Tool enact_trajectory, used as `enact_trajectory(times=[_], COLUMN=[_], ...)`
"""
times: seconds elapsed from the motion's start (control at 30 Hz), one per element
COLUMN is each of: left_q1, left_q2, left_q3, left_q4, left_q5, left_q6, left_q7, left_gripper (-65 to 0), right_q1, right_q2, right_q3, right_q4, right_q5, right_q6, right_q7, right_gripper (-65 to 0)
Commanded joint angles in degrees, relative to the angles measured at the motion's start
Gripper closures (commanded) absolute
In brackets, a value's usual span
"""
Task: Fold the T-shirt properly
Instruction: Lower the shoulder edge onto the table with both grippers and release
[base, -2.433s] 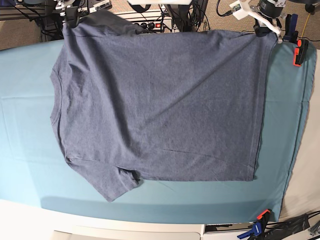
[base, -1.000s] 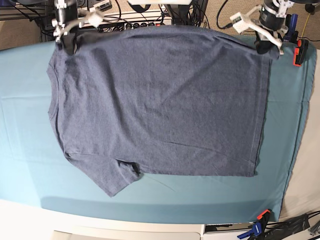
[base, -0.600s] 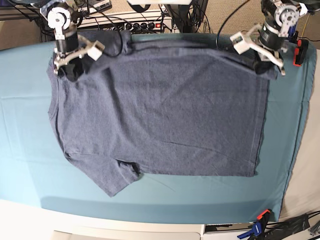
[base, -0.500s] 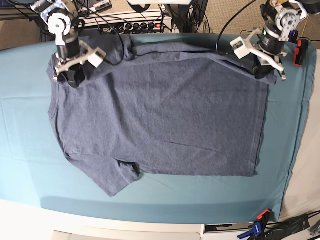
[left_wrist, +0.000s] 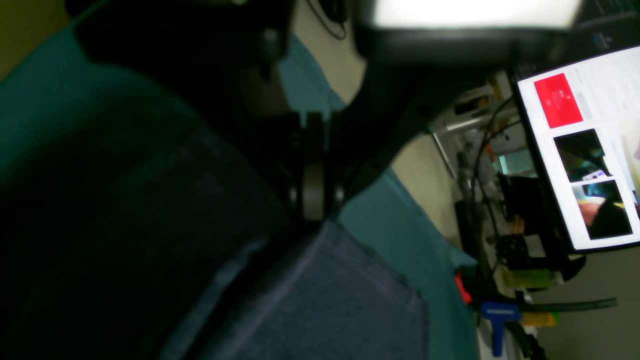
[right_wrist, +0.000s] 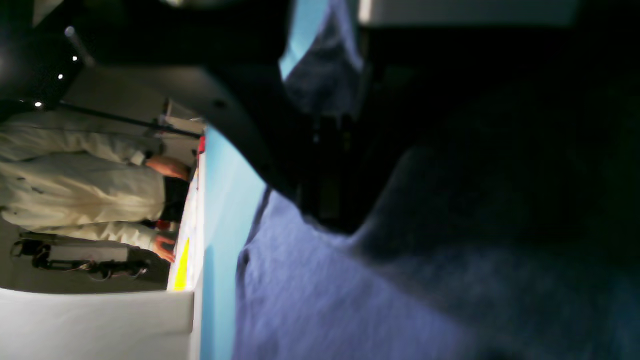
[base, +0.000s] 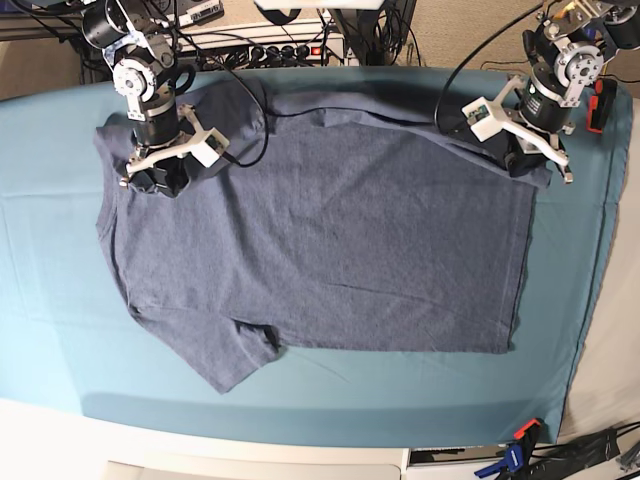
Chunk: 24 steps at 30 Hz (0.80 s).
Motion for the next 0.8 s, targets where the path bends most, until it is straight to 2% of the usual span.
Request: enact_trajectory(times=[0.0, 0.27, 0.4, 0.5, 0.77], left_q1=[-0.44, -3.80, -5.38, -5.97, -5.97], left_q2=[-0.94, -0.92, -0.94, -0.92, -0.92], left_q3=[-0.33, -0.33, -0.33, -0.33, -0.33], left_q4=[0.15, -4.50, -6.71, -7.45, -7.45], left_q5=[0.85, -1.29, -2.23, -3.85, -3.85], left_q6=[0.90, 0.85, 0.52, -1.31, -1.29], left_q7=[-1.09, -2.97, -3.61, -4.22, -5.68], left_gripper=[0.0, 0.0, 0.0, 0.0, 0.0], right_q1=[0.87, 4.37, 5.73, 6.38, 6.38], right_q2=[0.68, 0.68, 0.66, 0.68, 0.68], right_q3=[0.55, 0.52, 0.55, 0.55, 0.52], right_q4=[-0.07, -5.97, -6.03, -6.03, -6.03], right_q5=[-0.74, 0.24, 1.42, 2.49, 2.47], right_q6=[-0.98, -1.97, -3.02, -2.99, -2.97], right_q7=[0.26, -0.24, -0.24, -0.24, 1.97], right_gripper=[0.0, 0.0, 0.0, 0.0, 0.0])
